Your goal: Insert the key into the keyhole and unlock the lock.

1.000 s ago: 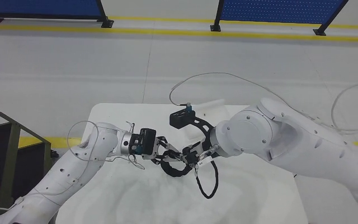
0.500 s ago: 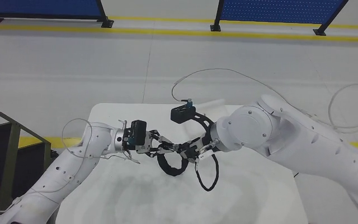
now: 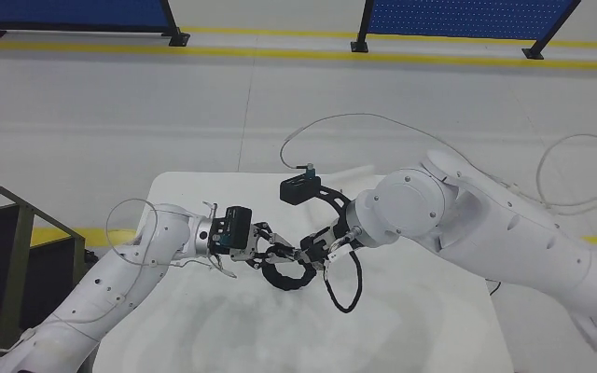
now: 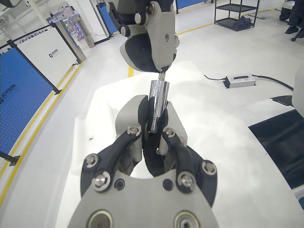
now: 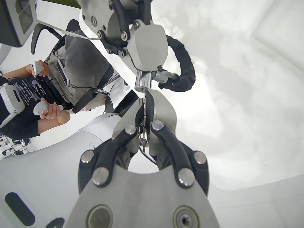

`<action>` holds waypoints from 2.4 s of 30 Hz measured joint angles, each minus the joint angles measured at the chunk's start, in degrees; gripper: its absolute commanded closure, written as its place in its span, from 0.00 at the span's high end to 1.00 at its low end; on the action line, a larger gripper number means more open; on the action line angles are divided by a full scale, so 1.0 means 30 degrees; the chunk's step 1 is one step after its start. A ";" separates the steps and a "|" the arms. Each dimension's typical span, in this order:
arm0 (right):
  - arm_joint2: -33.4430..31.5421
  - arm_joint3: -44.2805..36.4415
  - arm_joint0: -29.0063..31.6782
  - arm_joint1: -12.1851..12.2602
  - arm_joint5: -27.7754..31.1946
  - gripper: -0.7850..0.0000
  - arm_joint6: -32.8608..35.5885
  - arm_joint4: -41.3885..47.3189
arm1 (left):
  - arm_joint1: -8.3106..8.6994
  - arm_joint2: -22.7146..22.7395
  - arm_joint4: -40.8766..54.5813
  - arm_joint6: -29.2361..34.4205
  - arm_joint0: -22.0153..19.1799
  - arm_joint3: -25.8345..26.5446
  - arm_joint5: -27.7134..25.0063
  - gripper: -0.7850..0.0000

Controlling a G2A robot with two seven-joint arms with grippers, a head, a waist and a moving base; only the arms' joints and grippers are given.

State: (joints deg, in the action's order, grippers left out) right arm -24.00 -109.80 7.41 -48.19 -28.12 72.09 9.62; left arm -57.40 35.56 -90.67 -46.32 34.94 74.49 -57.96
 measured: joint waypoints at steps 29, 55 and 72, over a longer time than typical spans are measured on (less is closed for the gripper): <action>-0.0913 0.0844 0.0882 -0.0368 0.0329 0.00 0.0139 -0.0464 | 0.0142 -0.0758 0.0221 -0.0411 -0.0497 -0.0853 0.0410 0.00; -0.3899 0.1410 0.5010 -0.0036 0.0769 0.00 -0.6035 0.1279 | 0.0013 -0.1684 0.0814 0.0009 -0.0758 -0.0550 -0.0009 0.00; -0.4873 0.1140 0.6823 -0.0208 0.1078 0.00 -0.7494 0.1645 | -0.0179 -0.1186 0.1545 -0.0006 -0.0602 -0.1008 0.0006 0.00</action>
State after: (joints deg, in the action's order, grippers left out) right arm -38.62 -106.38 27.88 -48.81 -24.88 49.61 14.56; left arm -57.94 32.00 -86.04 -46.34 33.14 71.46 -57.95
